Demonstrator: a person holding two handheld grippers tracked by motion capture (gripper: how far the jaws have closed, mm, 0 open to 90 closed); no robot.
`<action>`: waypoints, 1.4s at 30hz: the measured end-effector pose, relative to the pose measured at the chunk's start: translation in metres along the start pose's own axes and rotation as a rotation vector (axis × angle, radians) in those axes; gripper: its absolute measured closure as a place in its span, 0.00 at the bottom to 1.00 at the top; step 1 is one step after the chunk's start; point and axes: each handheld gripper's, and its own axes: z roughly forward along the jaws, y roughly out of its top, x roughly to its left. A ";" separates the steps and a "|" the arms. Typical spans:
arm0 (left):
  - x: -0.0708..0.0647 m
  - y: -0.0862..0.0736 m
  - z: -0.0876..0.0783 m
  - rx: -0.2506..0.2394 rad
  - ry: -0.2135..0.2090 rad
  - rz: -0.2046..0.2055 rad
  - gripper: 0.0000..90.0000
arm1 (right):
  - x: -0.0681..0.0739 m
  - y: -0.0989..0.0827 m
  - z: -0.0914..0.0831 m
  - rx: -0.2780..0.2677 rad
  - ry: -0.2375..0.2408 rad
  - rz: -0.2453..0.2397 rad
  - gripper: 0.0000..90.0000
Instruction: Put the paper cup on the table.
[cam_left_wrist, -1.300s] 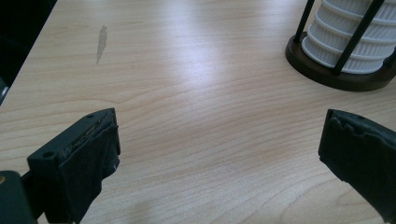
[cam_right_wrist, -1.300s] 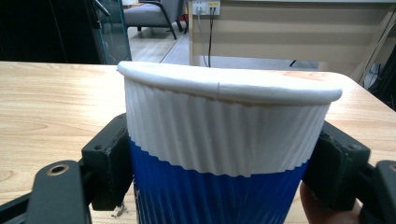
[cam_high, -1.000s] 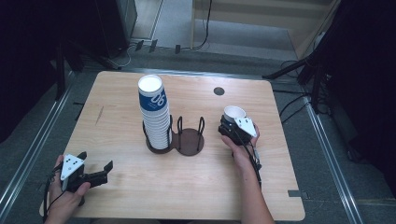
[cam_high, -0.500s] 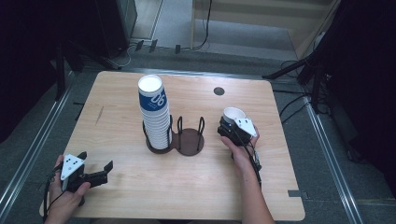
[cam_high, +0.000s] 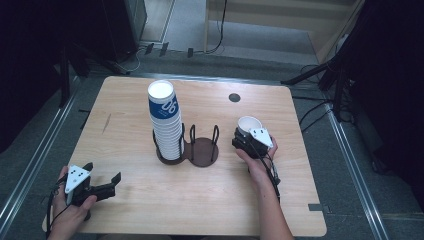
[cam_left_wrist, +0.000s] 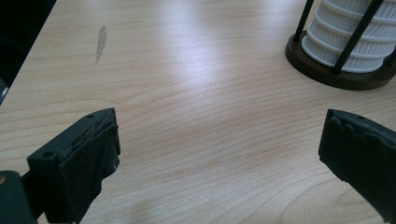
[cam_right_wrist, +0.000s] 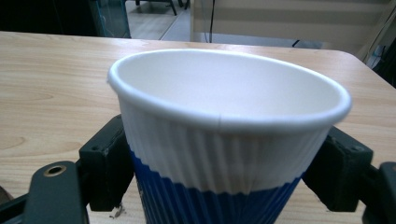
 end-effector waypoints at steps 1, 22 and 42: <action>0.000 0.000 0.000 -0.001 0.000 0.000 0.00 | 0.000 -0.001 0.000 0.007 -0.002 -0.004 0.22; 0.000 0.000 0.000 0.003 0.001 0.005 0.00 | -0.006 0.002 -0.007 0.033 0.038 0.015 0.06; 0.000 0.000 0.000 0.003 0.003 0.004 0.00 | -0.032 0.005 -0.050 0.009 0.114 0.002 0.00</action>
